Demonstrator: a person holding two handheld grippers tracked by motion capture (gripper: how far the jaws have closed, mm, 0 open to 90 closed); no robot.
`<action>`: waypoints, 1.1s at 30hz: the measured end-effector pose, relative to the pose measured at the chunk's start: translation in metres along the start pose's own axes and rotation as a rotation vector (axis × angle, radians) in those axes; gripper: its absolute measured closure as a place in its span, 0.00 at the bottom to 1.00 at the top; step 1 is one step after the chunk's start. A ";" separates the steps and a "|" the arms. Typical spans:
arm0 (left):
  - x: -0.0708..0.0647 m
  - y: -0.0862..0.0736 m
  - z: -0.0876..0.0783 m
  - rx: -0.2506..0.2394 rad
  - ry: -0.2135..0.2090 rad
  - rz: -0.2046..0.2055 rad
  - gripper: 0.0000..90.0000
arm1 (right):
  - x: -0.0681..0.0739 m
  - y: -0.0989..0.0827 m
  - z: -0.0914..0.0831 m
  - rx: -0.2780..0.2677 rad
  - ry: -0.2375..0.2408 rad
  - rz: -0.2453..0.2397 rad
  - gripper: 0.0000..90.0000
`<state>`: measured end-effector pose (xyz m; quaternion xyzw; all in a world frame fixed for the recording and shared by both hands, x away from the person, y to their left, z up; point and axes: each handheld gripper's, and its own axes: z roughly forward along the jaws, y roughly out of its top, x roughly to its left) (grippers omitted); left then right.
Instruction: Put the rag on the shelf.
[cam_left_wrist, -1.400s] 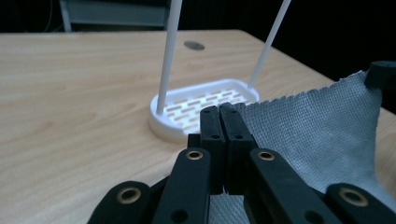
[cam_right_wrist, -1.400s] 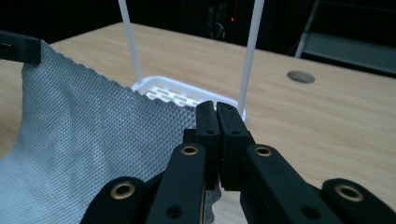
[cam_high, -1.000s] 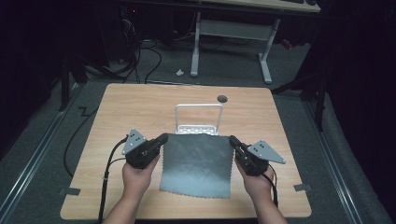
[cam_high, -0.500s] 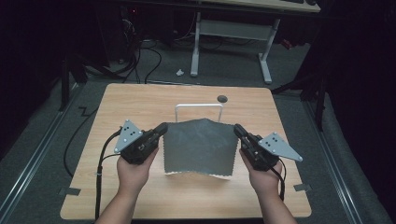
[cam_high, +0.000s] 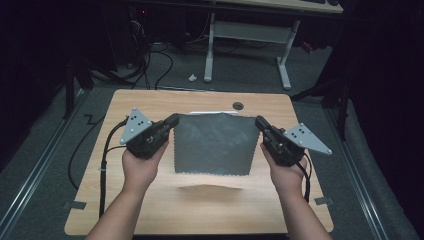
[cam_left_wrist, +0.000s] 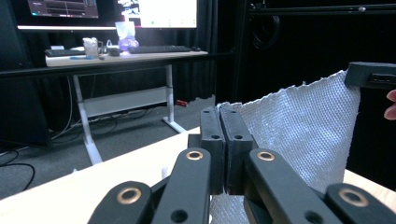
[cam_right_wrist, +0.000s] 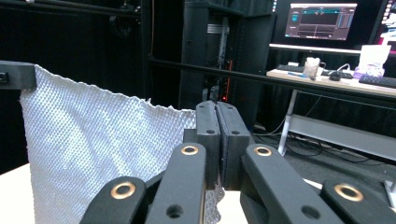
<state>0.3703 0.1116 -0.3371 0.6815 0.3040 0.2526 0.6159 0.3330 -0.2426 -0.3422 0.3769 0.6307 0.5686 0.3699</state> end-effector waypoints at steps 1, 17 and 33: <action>0.002 0.002 0.002 -0.006 -0.005 0.003 0.99 | -0.003 0.002 0.002 -0.003 -0.001 -0.002 1.00; 0.036 0.023 0.049 0.023 0.070 0.000 0.99 | -0.031 0.024 0.049 0.016 -0.051 0.023 1.00; 0.077 0.012 0.109 0.164 0.122 -0.037 0.99 | -0.063 0.014 0.121 0.129 -0.071 0.052 1.00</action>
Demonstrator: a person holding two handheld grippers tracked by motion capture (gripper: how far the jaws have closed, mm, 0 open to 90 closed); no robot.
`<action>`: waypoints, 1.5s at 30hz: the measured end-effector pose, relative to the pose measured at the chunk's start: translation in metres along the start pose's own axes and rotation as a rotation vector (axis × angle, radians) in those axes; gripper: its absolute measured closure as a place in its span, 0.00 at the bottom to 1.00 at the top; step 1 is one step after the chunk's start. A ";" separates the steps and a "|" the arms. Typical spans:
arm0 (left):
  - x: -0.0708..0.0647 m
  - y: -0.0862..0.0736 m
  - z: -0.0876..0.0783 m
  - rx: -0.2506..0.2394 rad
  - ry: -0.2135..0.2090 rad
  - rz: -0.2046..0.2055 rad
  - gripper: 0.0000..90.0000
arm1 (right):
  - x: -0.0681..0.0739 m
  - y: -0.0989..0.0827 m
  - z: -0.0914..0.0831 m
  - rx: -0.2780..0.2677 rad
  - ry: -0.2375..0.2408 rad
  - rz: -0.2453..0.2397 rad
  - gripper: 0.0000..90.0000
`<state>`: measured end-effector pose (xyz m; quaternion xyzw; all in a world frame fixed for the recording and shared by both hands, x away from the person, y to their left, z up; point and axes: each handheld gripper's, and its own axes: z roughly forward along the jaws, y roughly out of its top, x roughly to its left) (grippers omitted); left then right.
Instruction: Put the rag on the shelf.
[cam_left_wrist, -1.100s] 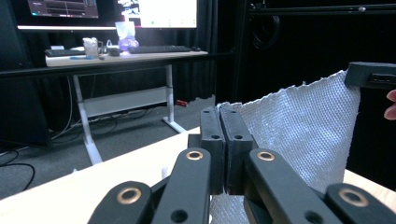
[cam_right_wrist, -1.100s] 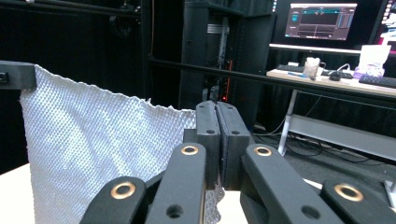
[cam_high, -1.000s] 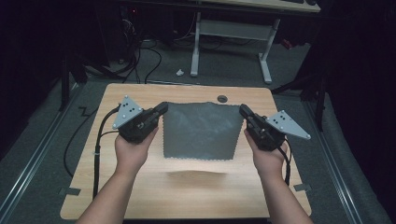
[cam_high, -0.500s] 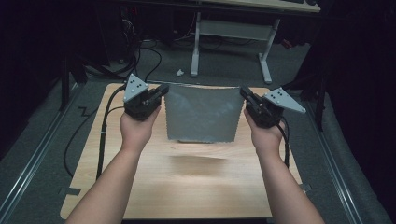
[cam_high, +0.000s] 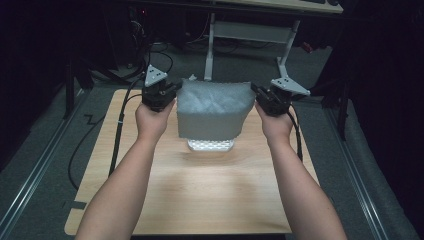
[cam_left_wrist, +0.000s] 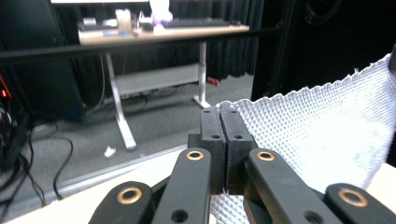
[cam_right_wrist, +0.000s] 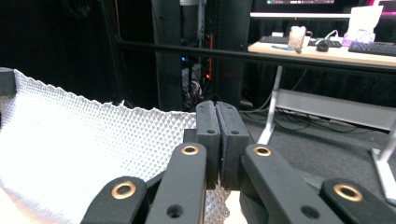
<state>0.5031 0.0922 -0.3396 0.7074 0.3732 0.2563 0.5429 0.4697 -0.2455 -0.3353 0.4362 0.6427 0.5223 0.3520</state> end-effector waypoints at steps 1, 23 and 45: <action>0.001 -0.003 0.003 0.023 -0.003 -0.004 0.99 | -0.001 -0.003 0.004 0.015 -0.005 -0.009 1.00; 0.003 -0.067 0.023 0.168 -0.073 -0.042 0.99 | -0.007 -0.059 0.029 0.164 0.027 -0.031 1.00; -0.003 -0.095 0.022 0.217 -0.128 -0.043 0.99 | 0.004 -0.091 0.032 0.212 0.090 -0.029 1.00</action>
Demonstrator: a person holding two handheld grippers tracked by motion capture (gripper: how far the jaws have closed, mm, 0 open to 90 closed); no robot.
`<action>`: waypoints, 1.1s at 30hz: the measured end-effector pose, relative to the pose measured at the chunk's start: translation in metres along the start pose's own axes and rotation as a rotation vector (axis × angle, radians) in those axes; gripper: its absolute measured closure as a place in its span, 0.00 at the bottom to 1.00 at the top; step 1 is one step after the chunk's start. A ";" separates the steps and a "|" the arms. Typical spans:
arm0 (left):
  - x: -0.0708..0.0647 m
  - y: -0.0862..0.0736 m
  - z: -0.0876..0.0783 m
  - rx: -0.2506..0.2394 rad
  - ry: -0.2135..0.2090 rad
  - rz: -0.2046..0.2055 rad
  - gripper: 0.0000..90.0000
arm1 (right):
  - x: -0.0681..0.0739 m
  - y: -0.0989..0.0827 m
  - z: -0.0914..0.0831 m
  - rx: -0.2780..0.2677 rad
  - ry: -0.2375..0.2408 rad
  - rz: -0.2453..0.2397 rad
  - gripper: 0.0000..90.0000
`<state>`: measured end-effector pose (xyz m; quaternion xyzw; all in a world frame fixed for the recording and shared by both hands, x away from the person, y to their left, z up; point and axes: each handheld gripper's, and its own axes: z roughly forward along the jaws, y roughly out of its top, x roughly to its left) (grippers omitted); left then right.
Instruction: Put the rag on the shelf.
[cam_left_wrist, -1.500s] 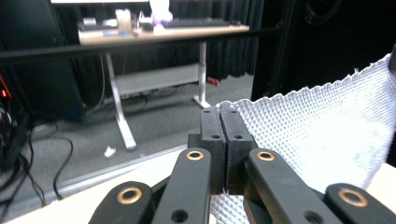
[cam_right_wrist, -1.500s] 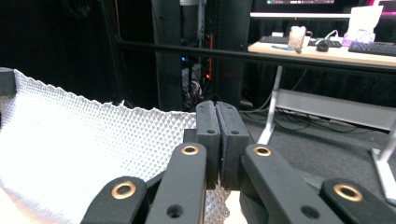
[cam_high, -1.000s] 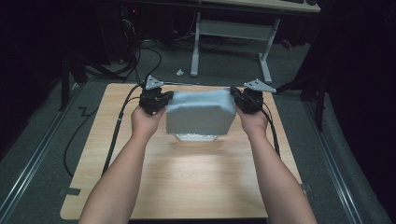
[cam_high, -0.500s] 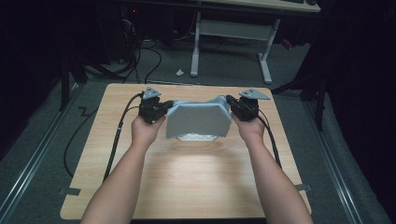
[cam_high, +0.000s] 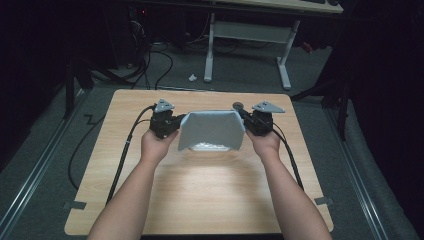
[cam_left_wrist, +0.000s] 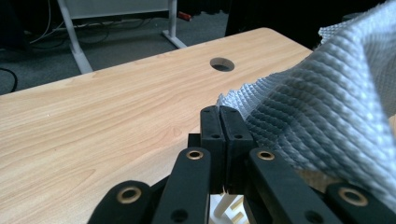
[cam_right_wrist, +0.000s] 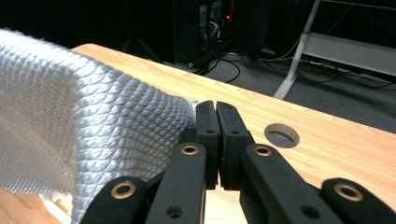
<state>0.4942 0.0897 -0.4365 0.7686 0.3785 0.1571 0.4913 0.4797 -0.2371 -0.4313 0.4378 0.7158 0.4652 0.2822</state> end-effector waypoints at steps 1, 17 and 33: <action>0.000 -0.001 0.001 0.000 0.000 -0.001 0.99 | 0.001 -0.001 0.000 0.004 0.001 0.001 1.00; -0.001 -0.026 0.006 0.023 -0.011 -0.020 0.99 | -0.002 -0.023 0.006 0.033 0.015 0.025 1.00; -0.003 -0.035 -0.008 0.021 -0.001 -0.009 0.98 | 0.002 -0.036 0.024 0.073 0.048 0.065 0.99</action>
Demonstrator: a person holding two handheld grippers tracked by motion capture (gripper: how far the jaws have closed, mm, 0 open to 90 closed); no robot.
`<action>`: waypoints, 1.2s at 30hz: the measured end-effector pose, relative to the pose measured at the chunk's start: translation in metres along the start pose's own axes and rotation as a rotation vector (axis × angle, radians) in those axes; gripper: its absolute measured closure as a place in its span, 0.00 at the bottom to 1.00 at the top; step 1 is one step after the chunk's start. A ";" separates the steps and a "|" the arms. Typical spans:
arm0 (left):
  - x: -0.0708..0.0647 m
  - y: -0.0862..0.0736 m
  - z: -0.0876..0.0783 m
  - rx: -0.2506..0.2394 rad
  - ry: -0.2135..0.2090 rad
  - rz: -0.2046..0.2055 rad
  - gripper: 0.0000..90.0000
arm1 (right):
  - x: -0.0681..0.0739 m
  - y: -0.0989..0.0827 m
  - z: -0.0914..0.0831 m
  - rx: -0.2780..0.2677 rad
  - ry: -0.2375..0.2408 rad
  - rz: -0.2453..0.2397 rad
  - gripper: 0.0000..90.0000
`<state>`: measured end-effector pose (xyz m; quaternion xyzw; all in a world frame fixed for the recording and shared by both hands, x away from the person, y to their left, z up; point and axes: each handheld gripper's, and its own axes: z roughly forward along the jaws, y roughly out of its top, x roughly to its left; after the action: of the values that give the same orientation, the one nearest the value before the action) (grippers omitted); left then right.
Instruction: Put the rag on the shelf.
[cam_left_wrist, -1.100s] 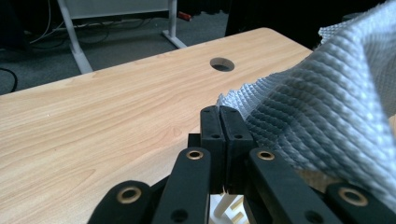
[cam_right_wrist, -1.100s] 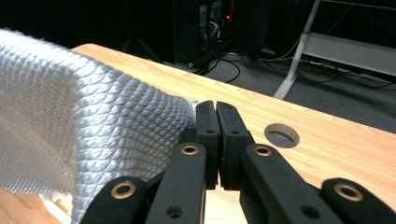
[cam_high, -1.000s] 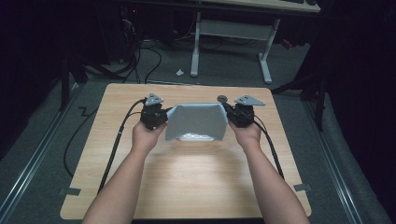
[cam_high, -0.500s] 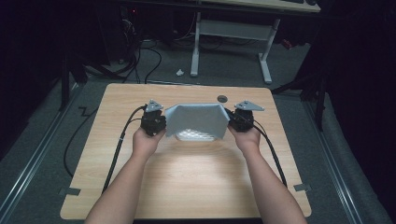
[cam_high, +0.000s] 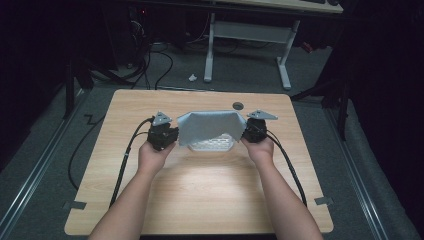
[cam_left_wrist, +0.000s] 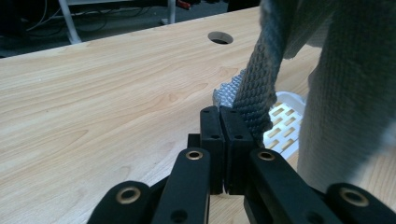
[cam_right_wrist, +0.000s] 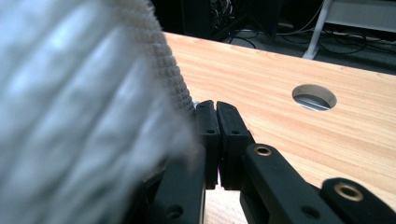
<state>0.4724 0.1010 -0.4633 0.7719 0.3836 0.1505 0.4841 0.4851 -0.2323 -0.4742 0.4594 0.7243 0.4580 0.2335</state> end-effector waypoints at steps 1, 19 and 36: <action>0.000 0.000 0.000 -0.001 0.001 -0.002 0.98 | 0.001 -0.001 0.000 0.003 -0.001 -0.002 0.99; 0.017 -0.009 -0.010 -0.041 0.078 -0.073 0.68 | -0.012 -0.009 -0.016 -0.007 -0.073 0.019 0.83; 0.021 -0.005 -0.015 -0.095 0.069 -0.133 0.58 | -0.006 -0.008 -0.027 -0.019 -0.055 -0.020 0.84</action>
<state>0.4751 0.1272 -0.4637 0.7151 0.4431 0.1626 0.5156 0.4644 -0.2512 -0.4692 0.4623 0.7177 0.4498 0.2626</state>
